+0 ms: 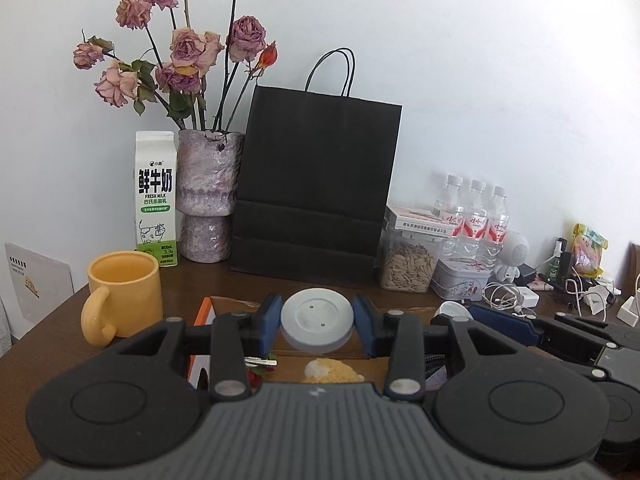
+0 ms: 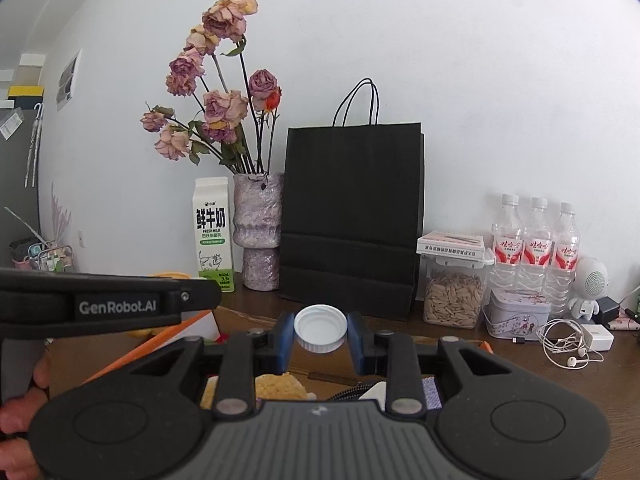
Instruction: Organize objects
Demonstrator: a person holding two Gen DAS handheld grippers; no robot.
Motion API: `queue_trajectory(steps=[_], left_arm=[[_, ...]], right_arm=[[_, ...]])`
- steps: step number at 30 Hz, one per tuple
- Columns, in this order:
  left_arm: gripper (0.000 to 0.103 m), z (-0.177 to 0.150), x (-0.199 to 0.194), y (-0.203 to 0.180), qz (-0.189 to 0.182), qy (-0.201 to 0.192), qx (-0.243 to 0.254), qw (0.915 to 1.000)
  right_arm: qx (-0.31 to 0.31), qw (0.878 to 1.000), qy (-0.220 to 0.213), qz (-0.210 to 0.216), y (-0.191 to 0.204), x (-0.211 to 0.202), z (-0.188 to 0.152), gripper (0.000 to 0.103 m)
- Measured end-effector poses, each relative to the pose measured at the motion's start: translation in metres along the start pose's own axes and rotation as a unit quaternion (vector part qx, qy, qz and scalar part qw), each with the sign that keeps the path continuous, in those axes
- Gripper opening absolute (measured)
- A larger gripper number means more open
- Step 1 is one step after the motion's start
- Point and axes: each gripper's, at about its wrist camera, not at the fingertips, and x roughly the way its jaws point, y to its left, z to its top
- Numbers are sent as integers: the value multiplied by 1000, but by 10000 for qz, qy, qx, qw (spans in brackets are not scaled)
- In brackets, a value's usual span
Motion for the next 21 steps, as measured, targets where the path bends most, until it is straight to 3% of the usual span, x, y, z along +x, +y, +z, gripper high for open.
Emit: queue_trajectory(steps=[3, 10, 11, 12, 13, 14, 15, 17, 21], left_arm=[[40, -7, 7, 6, 81, 160, -47, 9998], [43, -13, 10, 9, 117, 106, 3, 9999], [51, -14, 11, 9, 132, 121, 15, 9998], [58, -14, 11, 10, 136, 122, 1, 9998], [77, -14, 12, 10, 152, 116, -16, 9998], [95, -14, 11, 11, 176, 63, -30, 9998], [103, -14, 9, 11, 209, -22, -45, 9998], [103, -14, 6, 12, 300, -171, -51, 9994], [103, -13, 9, 13, 339, -78, -64, 9994]], right_arm=[[19, 9999, 122, 10, -1, 7, -8, 27], [7, 9994, 328, -114, -2, 16, -16, 28], [-2, 9992, 362, -159, -2, 17, -17, 33], [2, 9990, 386, -222, -2, 17, -18, 46], [9, 9988, 385, -307, -2, 17, -18, 57], [14, 9986, 362, -386, -2, 16, -19, 79], [23, 9984, 306, -483, -3, 15, -19, 96], [49, 9977, 208, -639, -5, 14, -19, 103], [136, 9972, 294, -679, -8, 17, -19, 103]])
